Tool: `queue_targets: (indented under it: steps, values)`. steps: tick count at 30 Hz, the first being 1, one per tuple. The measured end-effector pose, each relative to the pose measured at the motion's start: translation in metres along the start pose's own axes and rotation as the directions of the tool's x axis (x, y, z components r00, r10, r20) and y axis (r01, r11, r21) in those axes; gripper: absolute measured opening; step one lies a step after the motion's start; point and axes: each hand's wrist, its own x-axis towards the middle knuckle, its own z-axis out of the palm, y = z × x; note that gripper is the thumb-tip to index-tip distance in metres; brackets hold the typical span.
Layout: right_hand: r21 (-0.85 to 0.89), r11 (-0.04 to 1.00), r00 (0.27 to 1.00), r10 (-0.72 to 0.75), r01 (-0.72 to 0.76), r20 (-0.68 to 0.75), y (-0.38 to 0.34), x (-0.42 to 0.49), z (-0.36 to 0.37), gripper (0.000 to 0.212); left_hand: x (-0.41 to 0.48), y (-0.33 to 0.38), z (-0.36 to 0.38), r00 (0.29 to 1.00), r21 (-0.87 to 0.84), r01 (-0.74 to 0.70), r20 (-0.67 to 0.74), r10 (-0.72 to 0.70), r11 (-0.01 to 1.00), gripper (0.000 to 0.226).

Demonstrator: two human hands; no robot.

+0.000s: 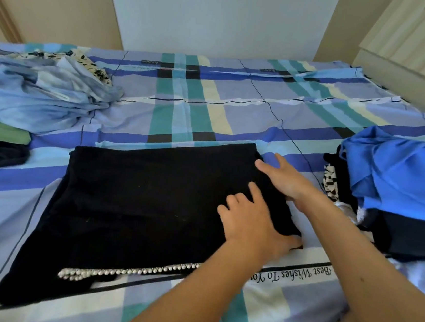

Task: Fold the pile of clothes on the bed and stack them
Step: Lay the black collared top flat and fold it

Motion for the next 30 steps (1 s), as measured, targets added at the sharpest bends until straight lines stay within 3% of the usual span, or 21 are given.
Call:
queue_targets:
  steps: [2, 5, 8, 11, 15, 20, 23, 25, 28, 30]
  values:
    - [0.068, 0.998, 1.000, -0.018, 0.018, 0.001, 0.005, 0.008, -0.006, 0.087, 0.003, 0.010, 0.014, 0.999, 0.233, -0.017, -0.028, 0.024, 0.972, 0.120]
    - [0.075, 0.993, 0.994, -0.099, 0.095, 0.054, 0.007, 0.016, -0.006, 0.087, 0.006, 0.011, 0.023, 0.993, 0.432, -0.061, -0.066, 0.099, 0.900, 0.087]
    - [0.070, 0.986, 0.985, -0.158, 0.152, 0.075, 0.011, 0.024, 0.000, 0.075, 0.008, 0.008, 0.016, 0.978, 0.491, -0.160, -0.036, 0.204, 0.856, 0.072]
    - [0.127, 0.970, 0.975, -0.215, 0.207, 0.052, 0.013, 0.029, 0.006, 0.071, 0.005, 0.001, 0.006, 0.943, 0.449, -0.243, -0.096, 0.317, 0.860, 0.078]
    - [0.174, 0.962, 0.974, -0.222, 0.211, 0.047, 0.005, 0.031, 0.006, 0.073, -0.007, -0.012, -0.007, 0.921, 0.289, -0.312, -0.142, 0.362, 0.905, 0.093]
    - [0.140, 0.949, 0.951, -0.296, 0.282, 0.093, -0.041, 0.027, 0.014, 0.046, -0.026, -0.048, -0.045, 0.904, -0.133, -0.336, -0.325, 0.280, 0.932, 0.090]
    - [0.102, 0.932, 0.934, -0.354, 0.347, 0.050, -0.103, 0.019, 0.039, 0.040, -0.044, -0.081, -0.065, 0.889, -0.474, -0.329, -0.448, 0.098, 0.816, 0.076]
    - [0.048, 0.898, 0.895, -0.439, 0.436, 0.076, -0.149, 0.011, 0.067, 0.038, -0.057, -0.107, -0.076, 0.877, -0.659, -0.316, -0.477, -0.054, 0.683, 0.070]
    - [-0.081, 0.823, 0.821, -0.542, 0.562, 0.181, -0.205, -0.008, 0.126, 0.035, -0.081, -0.148, -0.088, 0.834, -0.805, -0.315, -0.488, -0.259, 0.503, 0.062]
    - [-0.058, 0.793, 0.772, -0.569, 0.606, 0.282, -0.225, -0.022, 0.170, 0.036, -0.097, -0.176, -0.091, 0.799, -0.863, -0.236, -0.434, -0.417, 0.446, 0.056]
